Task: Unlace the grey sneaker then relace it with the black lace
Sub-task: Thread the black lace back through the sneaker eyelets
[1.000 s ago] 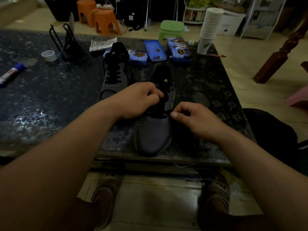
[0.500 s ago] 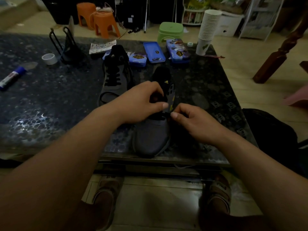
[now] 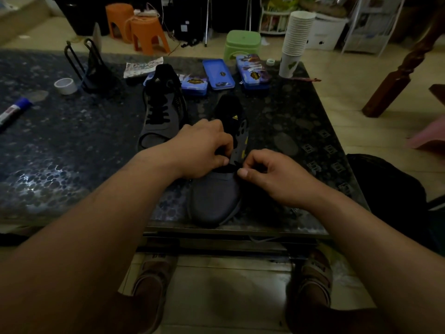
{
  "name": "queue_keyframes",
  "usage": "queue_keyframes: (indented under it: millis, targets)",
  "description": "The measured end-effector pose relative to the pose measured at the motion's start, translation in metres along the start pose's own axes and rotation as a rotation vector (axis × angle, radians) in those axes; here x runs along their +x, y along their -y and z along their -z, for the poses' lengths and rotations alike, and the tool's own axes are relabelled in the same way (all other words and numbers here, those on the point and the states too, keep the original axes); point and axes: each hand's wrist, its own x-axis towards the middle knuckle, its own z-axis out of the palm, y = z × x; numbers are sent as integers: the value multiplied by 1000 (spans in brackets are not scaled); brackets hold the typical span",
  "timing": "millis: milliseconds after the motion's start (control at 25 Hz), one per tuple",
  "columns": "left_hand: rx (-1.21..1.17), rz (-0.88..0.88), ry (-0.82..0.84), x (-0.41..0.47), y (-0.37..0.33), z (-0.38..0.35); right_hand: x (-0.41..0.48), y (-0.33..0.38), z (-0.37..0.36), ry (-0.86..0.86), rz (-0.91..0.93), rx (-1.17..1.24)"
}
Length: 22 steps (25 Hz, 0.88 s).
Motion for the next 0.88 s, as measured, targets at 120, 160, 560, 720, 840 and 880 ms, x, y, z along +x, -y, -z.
queue_keyframes:
  millis: [120, 160, 560, 720, 840, 880]
  targets:
    - [-33, -6, -24, 0, -2, -2, 0, 2, -1, -5, 2, 0]
    - [-79, -6, -31, -1, -1, -2, 0, 3, -1, -1, 3, 8]
    - [-586, 208, -193, -8, 9, 3, 0, 15, -31, -208, -211, 116]
    - [-961, 348, -267, -11, 7, 2, 4, 11, -40, -222, -211, 61]
    - [-1208, 378, -326, -13, 5, 4, 3, 12, -39, -202, -219, 70]
    - [-1240, 375, -328, -14, 4, 4, 3, 12, -38, -187, -224, 75]
